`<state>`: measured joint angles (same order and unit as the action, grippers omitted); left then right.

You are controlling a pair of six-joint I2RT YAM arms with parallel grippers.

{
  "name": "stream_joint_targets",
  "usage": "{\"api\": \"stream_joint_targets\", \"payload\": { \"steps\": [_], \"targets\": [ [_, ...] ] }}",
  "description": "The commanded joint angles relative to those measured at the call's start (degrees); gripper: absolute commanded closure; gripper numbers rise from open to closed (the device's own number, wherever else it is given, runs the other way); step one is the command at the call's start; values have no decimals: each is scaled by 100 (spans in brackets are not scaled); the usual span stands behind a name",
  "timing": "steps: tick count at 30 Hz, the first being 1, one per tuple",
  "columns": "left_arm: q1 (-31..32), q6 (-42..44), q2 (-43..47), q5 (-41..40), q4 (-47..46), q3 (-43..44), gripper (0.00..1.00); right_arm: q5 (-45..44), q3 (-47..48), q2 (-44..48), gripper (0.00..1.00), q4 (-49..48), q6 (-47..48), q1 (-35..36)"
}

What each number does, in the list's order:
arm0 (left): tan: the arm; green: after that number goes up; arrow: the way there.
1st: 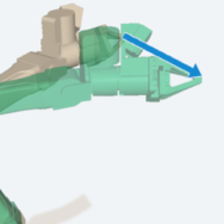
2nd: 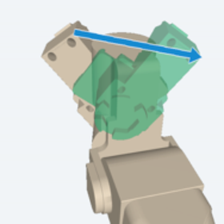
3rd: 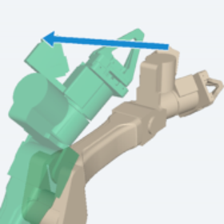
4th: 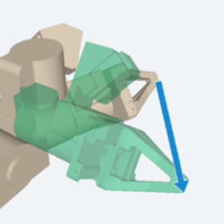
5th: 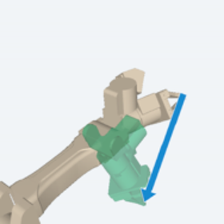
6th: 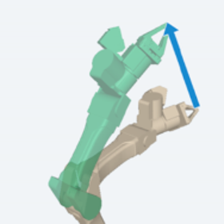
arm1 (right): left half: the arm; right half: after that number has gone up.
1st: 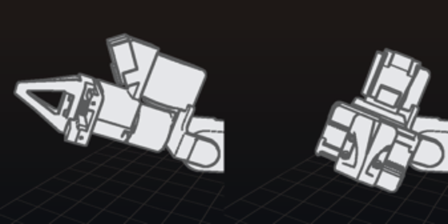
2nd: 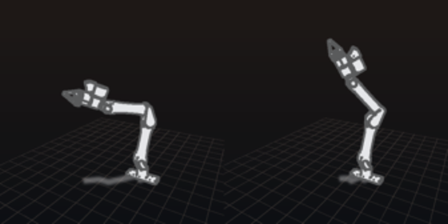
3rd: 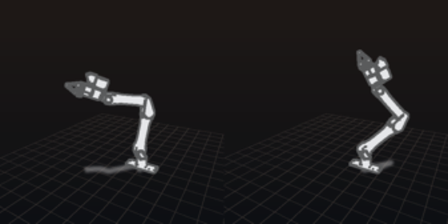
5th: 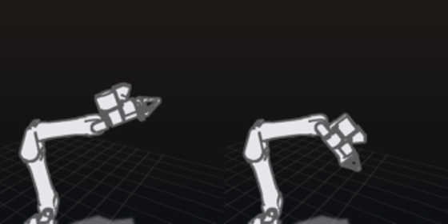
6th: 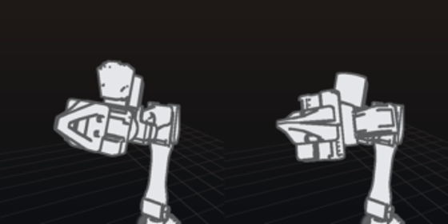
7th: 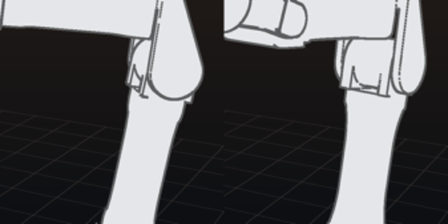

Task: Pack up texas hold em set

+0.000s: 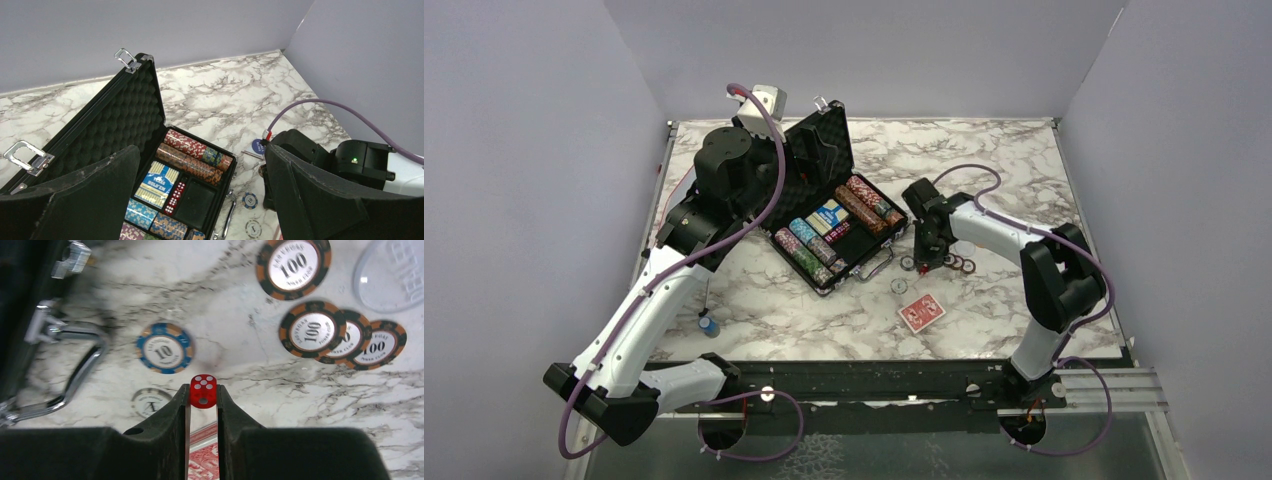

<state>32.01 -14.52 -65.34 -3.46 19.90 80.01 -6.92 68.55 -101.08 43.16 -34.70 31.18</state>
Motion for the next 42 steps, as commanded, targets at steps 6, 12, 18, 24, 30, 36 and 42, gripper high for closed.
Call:
{"api": "stream_joint_targets", "payload": {
  "steps": [6,12,18,24,30,36,42],
  "targets": [
    [16,-33,-61,66,24,261,1,1006,1598,-366,81,-141,1175,320],
    [16,-41,-59,41,60,314,1,1084,2886,-1182,81,-89,1937,581],
    [16,-76,-45,31,72,279,1,911,4011,-2146,81,222,2505,758],
    [15,-86,-40,15,78,253,1,878,4653,-2718,81,419,2748,811],
    [16,-94,-44,-5,81,219,1,857,4990,-3054,81,534,2874,811],
    [16,-94,-65,-26,81,208,1,835,5396,-3371,81,704,2987,811],
    [16,-59,-66,-65,76,195,1,838,5522,-3554,81,824,3039,810]
  ]
}}
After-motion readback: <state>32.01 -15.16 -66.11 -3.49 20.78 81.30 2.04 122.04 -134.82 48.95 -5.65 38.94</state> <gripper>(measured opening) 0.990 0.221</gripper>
